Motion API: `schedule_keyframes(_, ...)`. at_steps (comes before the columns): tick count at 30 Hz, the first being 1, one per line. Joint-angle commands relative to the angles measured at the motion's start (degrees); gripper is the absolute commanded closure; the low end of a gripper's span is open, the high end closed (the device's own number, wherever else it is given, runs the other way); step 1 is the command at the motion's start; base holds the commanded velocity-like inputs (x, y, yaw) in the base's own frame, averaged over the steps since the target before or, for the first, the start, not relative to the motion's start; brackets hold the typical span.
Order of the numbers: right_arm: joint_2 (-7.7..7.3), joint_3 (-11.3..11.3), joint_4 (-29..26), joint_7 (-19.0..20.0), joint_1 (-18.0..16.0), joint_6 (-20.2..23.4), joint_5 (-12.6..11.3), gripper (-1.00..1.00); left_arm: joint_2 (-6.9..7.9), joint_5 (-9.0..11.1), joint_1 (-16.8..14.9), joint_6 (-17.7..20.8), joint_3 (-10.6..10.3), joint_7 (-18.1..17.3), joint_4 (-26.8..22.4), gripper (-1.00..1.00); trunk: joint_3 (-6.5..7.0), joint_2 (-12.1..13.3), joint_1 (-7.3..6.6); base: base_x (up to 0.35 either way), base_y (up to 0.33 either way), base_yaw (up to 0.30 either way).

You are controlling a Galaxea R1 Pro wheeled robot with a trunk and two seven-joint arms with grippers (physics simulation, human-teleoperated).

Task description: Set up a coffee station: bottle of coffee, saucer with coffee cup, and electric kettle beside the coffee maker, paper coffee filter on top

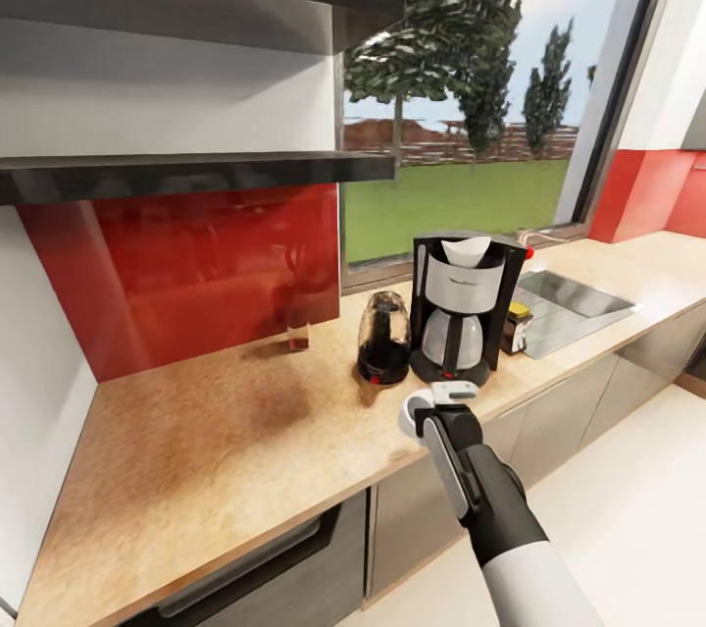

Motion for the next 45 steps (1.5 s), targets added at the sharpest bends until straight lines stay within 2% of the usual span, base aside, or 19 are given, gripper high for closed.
schedule_keyframes(1,0.0,-0.2,0.0,-0.6,-0.1,0.1,-0.6,1.0,0.0,0.6,0.0,-0.1,-0.1,-0.2,0.0,-1.0,-0.12,-0.1,0.04,0.006,-0.001,0.0)
schedule_keyframes(2,0.0,-0.6,0.0,-0.6,-0.1,0.1,-0.6,1.0,0.0,0.6,0.0,-0.1,-0.1,-0.2,0.0,-1.0,-0.12,-0.1,0.04,0.004,-0.001,0.0)
schedule_keyframes(3,0.0,-3.4,0.1,-0.6,-0.1,0.1,-0.6,1.0,0.0,0.6,0.0,0.0,-0.1,-0.1,0.0,-1.0,-0.12,-0.1,0.04,0.0,0.0,0.0)
schedule_keyframes(17,0.08,-3.6,2.8,-0.7,-0.1,0.1,-0.7,1.0,-0.06,0.6,0.0,0.0,-0.1,-0.1,0.3,-1.0,-0.12,-0.1,0.04,0.002,0.0,0.0)
schedule_keyframes(27,0.07,-3.6,2.9,-0.7,-0.1,0.1,-0.7,1.0,-0.01,0.6,0.0,0.0,-0.1,-0.1,1.2,-1.0,-0.12,-0.1,0.04,0.216,0.0,0.0)
schedule_keyframes(45,0.0,-3.7,2.9,-0.7,-0.1,0.2,-0.5,1.0,-0.04,0.6,0.0,-0.1,-0.1,0.1,3.6,-1.0,-0.12,-0.1,0.04,0.051,-0.044,0.0)
